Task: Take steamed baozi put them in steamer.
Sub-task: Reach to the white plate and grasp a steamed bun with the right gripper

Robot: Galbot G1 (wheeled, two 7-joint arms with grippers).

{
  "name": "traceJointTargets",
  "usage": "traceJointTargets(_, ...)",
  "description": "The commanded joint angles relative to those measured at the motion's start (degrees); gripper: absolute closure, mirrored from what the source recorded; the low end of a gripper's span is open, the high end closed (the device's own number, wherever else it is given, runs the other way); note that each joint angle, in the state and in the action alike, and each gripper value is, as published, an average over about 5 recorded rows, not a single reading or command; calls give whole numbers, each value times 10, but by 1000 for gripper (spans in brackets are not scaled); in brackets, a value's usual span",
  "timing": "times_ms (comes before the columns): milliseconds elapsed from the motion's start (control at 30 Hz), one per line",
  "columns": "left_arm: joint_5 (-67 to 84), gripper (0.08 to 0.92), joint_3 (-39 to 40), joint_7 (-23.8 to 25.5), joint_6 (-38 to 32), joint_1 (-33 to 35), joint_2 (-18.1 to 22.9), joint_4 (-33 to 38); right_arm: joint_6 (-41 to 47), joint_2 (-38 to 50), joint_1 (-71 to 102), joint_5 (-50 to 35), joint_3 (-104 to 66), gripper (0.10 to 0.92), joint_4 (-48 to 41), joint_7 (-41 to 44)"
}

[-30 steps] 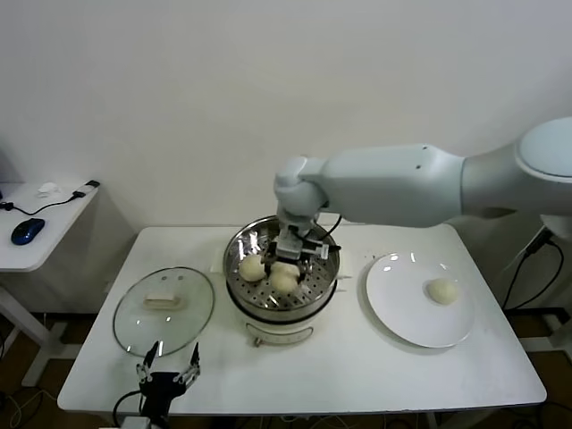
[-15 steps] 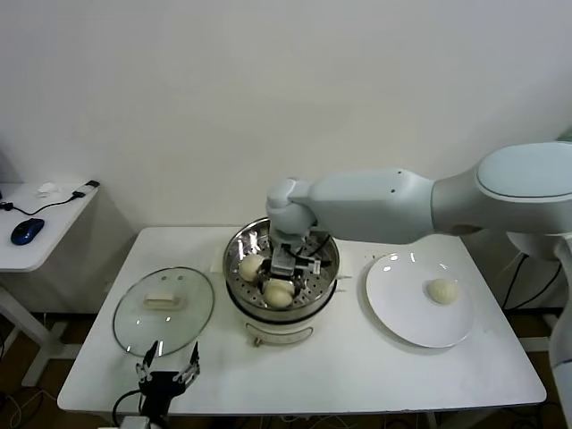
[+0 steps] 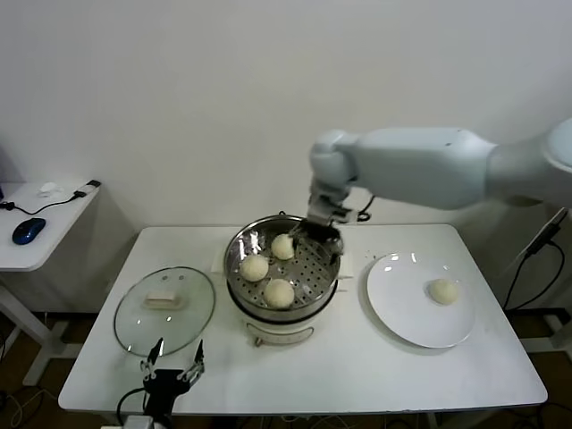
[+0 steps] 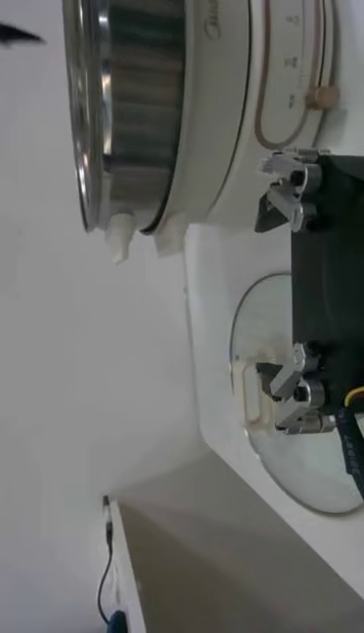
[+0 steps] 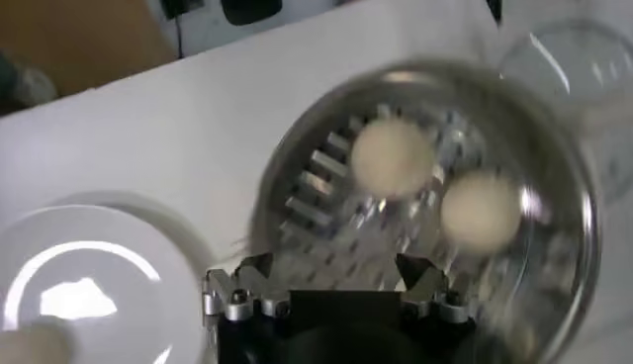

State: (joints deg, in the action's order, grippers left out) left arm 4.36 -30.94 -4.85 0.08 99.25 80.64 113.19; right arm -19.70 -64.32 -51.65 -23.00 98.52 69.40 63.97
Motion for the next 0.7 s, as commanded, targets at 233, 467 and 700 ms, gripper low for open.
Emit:
traceJointTargets(233, 1, 177, 1, 1, -1, -2, -2, 0, 173, 286, 159, 29, -47, 202, -128, -4)
traceJointTargets(467, 6, 177, -10, 4, -1, 1, 2, 4, 154, 240, 328, 107, -212, 203, -246, -19)
traceJointTargets(700, 10, 177, -21, 7, 0, 14, 6, 14, 143, 201, 384, 137, -268, 203, -297, -22)
